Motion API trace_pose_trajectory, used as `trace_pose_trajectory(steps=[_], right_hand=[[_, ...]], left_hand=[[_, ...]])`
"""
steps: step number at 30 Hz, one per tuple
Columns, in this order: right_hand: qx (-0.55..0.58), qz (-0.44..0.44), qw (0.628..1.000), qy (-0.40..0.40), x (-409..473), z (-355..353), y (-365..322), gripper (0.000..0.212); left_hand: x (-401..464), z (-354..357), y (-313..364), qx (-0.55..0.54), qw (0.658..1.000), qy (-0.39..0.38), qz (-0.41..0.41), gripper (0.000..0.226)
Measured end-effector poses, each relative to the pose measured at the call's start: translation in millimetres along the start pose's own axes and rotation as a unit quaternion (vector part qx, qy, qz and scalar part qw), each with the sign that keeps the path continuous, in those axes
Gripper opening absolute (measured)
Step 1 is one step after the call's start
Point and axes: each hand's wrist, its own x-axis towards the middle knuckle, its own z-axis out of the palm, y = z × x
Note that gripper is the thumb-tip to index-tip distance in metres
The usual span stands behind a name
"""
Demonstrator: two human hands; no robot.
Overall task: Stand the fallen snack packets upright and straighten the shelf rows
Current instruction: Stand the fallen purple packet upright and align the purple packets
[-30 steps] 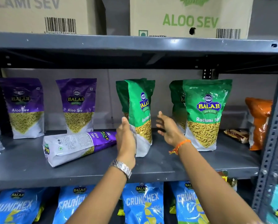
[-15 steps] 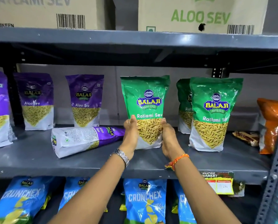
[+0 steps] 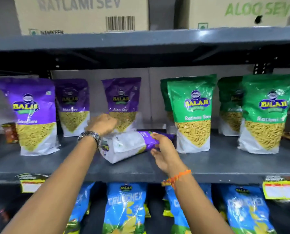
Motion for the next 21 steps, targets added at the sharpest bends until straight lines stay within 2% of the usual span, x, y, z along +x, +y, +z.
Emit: trace_pose_trajectory(steps=[1,2,5,8,10,15,21], right_hand=[[0.017,0.014,1.0,0.01,11,10,3,0.011],[0.012,0.0,1.0,0.023,21,16,5,0.009],[-0.035,-0.001,0.998,0.051,47,22,12,0.005],[0.019,0.018,0.998,0.057,49,27,7,0.005],[0.029,0.02,0.997,0.063,41,34,1,0.018],[0.096,-0.006,0.993,0.073,17,52,-8,0.01],[0.126,-0.072,0.989,-0.008,-12,77,-33,0.022]], left_hand=[[10,-2,-12,-0.007,0.999,-0.027,-0.019,0.066],[16,-2,-21,-0.025,0.998,-0.053,-0.024,0.072],[14,6,-37,-0.117,0.986,-0.112,-0.036,0.045],[14,12,-48,-0.217,0.959,-0.165,-0.081,0.02],[16,10,-53,-0.244,0.947,-0.185,-0.095,0.017],[7,-12,-65,-0.274,0.94,-0.2,-0.043,0.01],[-7,-34,-95,-0.37,0.912,-0.179,-0.005,0.057]])
